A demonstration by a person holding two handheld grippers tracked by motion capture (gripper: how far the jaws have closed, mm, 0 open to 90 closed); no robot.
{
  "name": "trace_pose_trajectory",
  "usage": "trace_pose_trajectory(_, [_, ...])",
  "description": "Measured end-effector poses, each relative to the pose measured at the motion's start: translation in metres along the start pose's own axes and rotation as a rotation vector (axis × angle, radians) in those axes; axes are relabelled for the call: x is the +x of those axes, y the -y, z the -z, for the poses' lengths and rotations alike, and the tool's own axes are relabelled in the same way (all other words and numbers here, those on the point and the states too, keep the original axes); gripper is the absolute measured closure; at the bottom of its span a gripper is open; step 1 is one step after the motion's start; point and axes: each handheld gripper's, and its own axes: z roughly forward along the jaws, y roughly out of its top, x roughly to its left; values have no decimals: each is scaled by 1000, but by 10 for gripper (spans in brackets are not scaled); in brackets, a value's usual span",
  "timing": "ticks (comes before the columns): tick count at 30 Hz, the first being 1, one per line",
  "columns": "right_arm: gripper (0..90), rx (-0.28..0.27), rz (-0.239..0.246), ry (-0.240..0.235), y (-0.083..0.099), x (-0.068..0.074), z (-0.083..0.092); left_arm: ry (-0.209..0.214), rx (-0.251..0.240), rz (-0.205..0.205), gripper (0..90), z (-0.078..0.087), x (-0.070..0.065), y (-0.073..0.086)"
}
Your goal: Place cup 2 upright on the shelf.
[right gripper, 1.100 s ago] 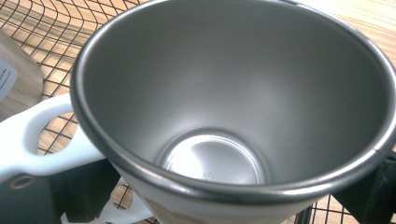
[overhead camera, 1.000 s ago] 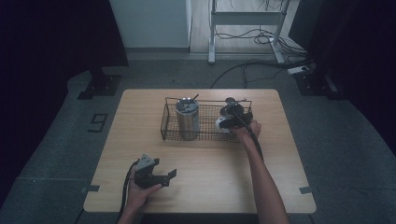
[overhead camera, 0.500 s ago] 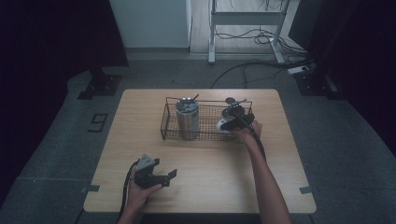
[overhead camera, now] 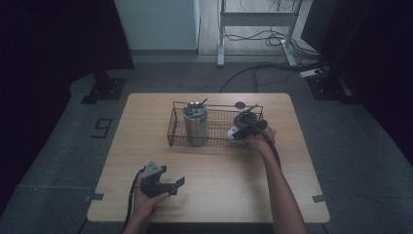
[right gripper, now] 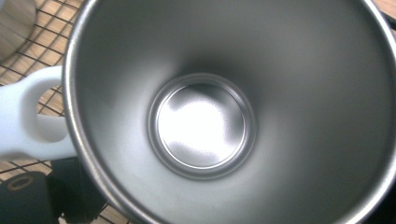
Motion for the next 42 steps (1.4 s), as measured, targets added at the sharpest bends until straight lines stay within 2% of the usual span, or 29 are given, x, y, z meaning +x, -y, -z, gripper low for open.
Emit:
trace_pose_trajectory(4, [73, -26, 0, -7, 0, -1, 6, 0, 1, 0, 60, 0, 0, 0])
trace_pose_trajectory(11, [42, -32, -5, -1, 4, -4, 13, 1, 0, -1, 60, 0, -1, 0])
trace_pose_trajectory(26, [43, -177, -22, -33, 18, -14, 35, 2, 4, -5, 60, -1, -2, 0])
trace_pose_trajectory(34, [43, -217, -32, -32, 22, -17, 49, 2, 5, -6, 60, -1, -3, 0])
trace_pose_trajectory(42, [47, -260, -69, -45, 33, -21, 53, 3, 4, -9, 60, -1, -3, 0])
